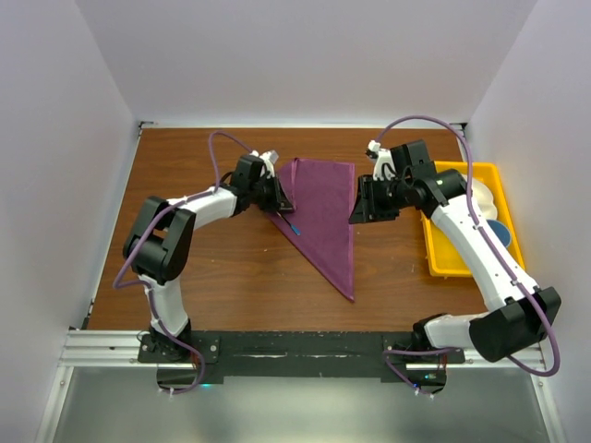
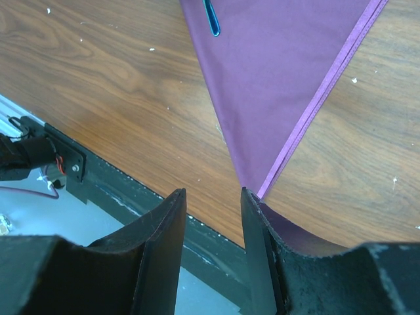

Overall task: Fold the napkin, place the utensils inside, and roll it up
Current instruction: Fold the napkin

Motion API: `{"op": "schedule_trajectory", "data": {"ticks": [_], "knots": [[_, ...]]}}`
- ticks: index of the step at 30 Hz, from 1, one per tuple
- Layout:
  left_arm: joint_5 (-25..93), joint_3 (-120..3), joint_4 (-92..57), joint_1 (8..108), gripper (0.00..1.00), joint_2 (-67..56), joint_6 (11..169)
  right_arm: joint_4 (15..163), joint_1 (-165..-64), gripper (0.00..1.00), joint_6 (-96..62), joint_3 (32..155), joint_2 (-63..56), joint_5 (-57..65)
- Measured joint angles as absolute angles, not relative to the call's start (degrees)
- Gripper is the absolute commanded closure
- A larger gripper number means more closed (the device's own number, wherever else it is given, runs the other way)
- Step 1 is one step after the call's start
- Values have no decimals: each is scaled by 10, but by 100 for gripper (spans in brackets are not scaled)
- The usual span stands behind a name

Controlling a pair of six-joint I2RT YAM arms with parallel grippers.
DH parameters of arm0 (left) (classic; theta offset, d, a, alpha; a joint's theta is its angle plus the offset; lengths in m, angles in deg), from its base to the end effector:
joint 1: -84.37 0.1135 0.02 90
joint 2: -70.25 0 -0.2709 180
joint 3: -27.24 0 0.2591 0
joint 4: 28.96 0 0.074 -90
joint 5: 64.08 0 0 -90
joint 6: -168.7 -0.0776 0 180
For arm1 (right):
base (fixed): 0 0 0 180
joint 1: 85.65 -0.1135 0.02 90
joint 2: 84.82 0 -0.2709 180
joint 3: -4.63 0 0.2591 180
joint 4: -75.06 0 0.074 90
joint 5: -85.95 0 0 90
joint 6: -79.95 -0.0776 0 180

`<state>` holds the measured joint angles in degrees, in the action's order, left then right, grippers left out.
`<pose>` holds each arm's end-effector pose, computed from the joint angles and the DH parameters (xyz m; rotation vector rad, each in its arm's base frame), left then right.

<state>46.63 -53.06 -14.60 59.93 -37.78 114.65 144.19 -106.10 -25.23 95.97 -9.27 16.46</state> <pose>0.3910 -0.2078 0.1523 -0.0474 2.4394 -0.9275 0.2616 0.1266 0.3287 -0.2702 2.5429 0.6984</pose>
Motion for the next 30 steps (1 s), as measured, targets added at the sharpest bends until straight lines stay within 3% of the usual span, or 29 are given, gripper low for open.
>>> {"op": "schedule_trajectory", "data": {"ticks": [12, 15, 22, 27, 30], "knots": [[472, -512, -142, 599, 78, -378, 1140, 1436, -1061, 57, -257, 935, -93, 165], [477, -512, -142, 599, 62, -379, 1137, 1434, -1061, 56, -257, 934, -92, 165], [492, -509, -118, 599, 38, -368, 1130, 1427, -1061, 55, -261, 920, -92, 165], [508, -500, -89, 599, 34, -293, 1130, 1419, -1061, 54, -272, 888, -91, 161], [515, -500, -86, 599, 40, -245, 1130, 1413, -1061, 53, -279, 862, -87, 160]]}}
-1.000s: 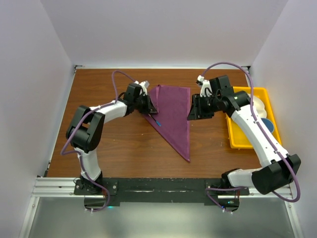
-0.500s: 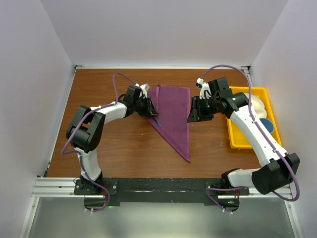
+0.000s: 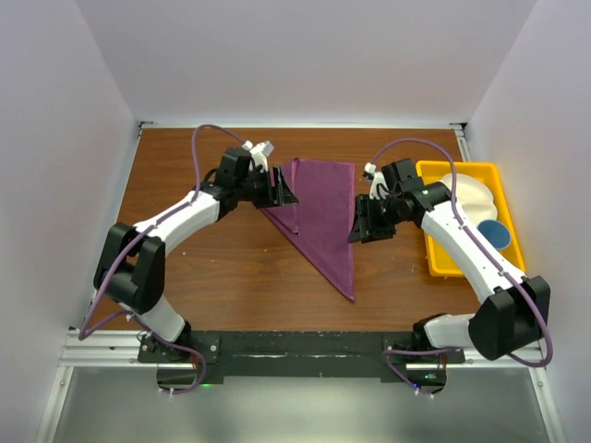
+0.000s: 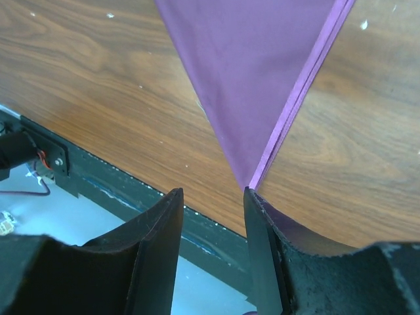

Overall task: Fold the napkin, place the utensils inside, and roll it up
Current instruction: Fold the napkin

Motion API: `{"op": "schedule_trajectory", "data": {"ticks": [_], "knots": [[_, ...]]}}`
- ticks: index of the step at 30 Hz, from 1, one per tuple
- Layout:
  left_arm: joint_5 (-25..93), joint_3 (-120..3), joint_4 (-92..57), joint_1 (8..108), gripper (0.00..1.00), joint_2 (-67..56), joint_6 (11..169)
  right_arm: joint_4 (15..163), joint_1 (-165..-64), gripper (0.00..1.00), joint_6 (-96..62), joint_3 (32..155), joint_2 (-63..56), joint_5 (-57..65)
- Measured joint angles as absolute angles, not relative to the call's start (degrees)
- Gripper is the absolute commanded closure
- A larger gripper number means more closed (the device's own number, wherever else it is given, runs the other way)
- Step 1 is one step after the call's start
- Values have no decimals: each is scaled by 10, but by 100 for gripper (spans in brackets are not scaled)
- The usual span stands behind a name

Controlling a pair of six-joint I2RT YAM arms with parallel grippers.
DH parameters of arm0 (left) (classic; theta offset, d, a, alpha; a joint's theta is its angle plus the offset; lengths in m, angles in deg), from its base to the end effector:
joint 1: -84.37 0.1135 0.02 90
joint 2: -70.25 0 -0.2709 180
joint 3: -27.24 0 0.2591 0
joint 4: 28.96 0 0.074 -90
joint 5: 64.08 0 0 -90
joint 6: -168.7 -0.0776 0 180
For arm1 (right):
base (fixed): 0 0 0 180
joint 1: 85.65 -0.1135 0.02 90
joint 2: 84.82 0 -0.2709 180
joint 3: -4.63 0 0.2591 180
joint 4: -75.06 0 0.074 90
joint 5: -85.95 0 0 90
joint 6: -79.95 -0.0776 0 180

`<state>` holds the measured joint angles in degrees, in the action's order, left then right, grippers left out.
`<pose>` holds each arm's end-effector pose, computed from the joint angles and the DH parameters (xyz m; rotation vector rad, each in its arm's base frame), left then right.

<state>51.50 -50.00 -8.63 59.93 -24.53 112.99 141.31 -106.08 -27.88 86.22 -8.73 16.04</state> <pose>0.3533 -0.1974 0.2170 0.0583 2.3674 -1.0302 0.2573 0.1243 0.2731 -0.1855 2.6894 0.6810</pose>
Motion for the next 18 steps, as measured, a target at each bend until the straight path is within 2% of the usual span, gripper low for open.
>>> {"op": "schedule_trajectory", "data": {"ticks": [1, 4, 8, 13, 18], "knots": [[517, -500, -87, 599, 46, -235, 1131, 1407, -1061, 53, -282, 850, -86, 161], [529, -499, -90, 599, 53, -232, 1142, 1391, -1061, 53, -291, 809, -84, 163], [534, -487, -106, 575, 49, -256, 1149, 1374, -1061, 49, -308, 751, -83, 161], [463, -489, -93, 434, 49, -267, 1070, 1382, -1052, 45, -334, 724, -87, 112], [404, -460, -140, 259, 48, -246, 953, 1423, -994, 43, -347, 738, -108, 46]]}}
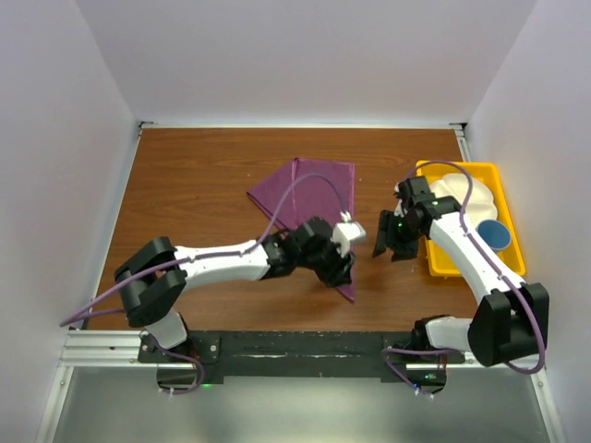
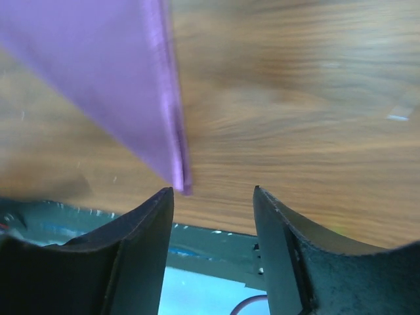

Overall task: Fold the napkin, place the utensils inside, and roll it up
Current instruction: Fold the napkin

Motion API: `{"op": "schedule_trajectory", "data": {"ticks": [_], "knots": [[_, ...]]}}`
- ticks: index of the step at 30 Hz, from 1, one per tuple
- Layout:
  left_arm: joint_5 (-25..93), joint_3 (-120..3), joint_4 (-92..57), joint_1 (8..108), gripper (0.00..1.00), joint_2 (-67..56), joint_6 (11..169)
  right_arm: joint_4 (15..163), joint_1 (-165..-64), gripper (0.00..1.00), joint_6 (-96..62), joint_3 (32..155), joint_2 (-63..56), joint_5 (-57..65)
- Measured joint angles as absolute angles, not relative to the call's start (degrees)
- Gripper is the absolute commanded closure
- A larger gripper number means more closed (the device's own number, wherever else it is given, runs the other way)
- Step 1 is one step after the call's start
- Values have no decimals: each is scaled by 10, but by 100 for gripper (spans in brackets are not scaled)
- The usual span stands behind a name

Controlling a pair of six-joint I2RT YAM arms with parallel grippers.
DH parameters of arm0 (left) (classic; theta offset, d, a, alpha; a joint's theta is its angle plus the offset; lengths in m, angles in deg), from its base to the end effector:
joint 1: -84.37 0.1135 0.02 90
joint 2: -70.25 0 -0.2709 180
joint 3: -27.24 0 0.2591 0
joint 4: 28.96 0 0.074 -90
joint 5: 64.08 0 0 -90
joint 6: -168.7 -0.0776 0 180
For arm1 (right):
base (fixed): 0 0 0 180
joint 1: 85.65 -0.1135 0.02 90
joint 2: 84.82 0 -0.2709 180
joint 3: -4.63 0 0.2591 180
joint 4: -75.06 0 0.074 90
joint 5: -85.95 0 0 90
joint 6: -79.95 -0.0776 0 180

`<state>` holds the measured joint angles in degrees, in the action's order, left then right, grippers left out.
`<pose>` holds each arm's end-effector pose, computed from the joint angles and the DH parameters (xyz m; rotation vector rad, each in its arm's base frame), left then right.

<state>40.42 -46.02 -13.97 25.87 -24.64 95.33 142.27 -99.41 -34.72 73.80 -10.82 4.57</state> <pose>0.1943 -0.3543 0.1990 0.9888 2.1604 -0.9658 0.2400 0.0708 0.2087 0.2391 2.8642 0.3540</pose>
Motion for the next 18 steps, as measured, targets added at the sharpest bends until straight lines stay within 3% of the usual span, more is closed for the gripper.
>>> {"op": "schedule_trajectory", "data": {"ticks": [8, 18], "knots": [[311, -414, -191, 151, 43, -253, 783, 1467, -924, 43, -342, 783, -145, 0], [244, -407, -235, 106, 42, -317, 672, 1500, -917, 43, -340, 784, -184, 2]]}}
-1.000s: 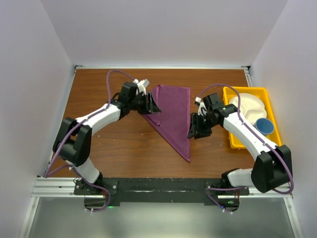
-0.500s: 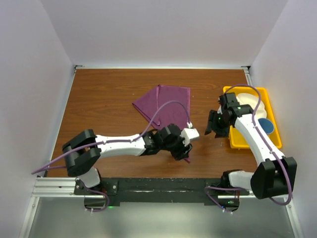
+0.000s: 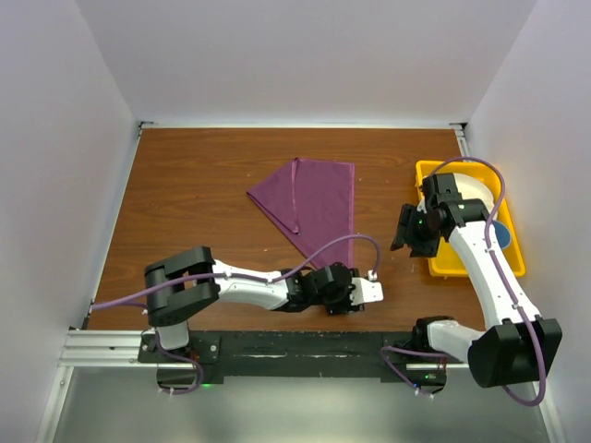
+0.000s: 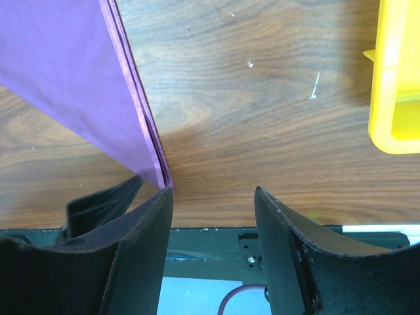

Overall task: Fold the napkin, place the utensils inside, and roll it up
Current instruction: Fold the napkin

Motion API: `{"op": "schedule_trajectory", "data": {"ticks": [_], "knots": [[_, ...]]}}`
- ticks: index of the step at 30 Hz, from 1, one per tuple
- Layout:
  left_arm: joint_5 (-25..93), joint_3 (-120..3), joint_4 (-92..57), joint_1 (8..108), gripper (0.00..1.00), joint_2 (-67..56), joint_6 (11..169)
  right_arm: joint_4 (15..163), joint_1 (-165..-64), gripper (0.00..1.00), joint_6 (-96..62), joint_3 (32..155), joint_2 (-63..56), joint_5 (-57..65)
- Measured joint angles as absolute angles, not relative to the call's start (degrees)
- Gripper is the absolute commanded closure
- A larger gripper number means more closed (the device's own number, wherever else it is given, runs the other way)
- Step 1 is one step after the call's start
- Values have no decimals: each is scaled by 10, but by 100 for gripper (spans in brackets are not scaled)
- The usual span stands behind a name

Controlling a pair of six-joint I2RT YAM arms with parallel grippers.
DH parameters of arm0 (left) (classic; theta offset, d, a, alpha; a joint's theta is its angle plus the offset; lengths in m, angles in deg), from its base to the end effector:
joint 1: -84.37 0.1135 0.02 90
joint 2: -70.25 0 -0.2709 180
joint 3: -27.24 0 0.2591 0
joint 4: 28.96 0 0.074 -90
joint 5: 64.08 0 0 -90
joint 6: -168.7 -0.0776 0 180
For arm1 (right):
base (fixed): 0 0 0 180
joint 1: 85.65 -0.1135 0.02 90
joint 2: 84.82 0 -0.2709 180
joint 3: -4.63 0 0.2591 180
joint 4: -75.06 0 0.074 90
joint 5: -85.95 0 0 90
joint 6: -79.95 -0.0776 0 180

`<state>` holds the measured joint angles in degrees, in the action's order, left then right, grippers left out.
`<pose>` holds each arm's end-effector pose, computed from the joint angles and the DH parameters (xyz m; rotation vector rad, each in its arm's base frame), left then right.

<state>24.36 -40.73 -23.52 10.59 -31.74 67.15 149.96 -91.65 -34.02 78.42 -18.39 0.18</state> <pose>0.1160 -0.3912 0.1372 1.5599 1.7145 -0.5384 0.2246 0.0294 0.2551 0.4128 2.7410 0.2412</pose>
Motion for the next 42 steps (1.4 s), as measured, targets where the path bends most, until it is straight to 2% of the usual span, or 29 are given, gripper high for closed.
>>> {"op": "schedule_trajectory", "data": {"ticks": [10, 13, 16, 17, 20, 22, 25, 30, 36, 42], "knots": [[196, -407, -281, 87, 47, -357, 639, 1508, -916, 43, -340, 784, -190, 16], [188, -407, -299, 80, 54, -365, 632, 1508, -916, 43, -340, 784, -190, 17], [181, -407, -313, 73, 71, -372, 629, 1508, -916, 43, -340, 784, -189, 17], [180, -407, -315, 73, 83, -374, 628, 1508, -916, 43, -340, 784, -189, 18], [173, -407, -316, 70, 96, -377, 627, 1508, -916, 43, -340, 784, -188, 21], [168, -407, -313, 72, 100, -377, 628, 1508, -916, 43, -340, 784, -187, 25], [171, -414, -300, 79, 100, -377, 642, 1508, -916, 44, -340, 784, -184, 31], [242, -442, -260, 128, 100, -354, 715, 1506, -916, 44, -340, 784, -177, 33], [371, -470, -254, 293, 100, -281, 879, 1505, -916, 44, -338, 785, -167, 36], [473, -479, -288, 456, 100, -278, 1052, 1501, -916, 44, -334, 801, -145, 48]]}}
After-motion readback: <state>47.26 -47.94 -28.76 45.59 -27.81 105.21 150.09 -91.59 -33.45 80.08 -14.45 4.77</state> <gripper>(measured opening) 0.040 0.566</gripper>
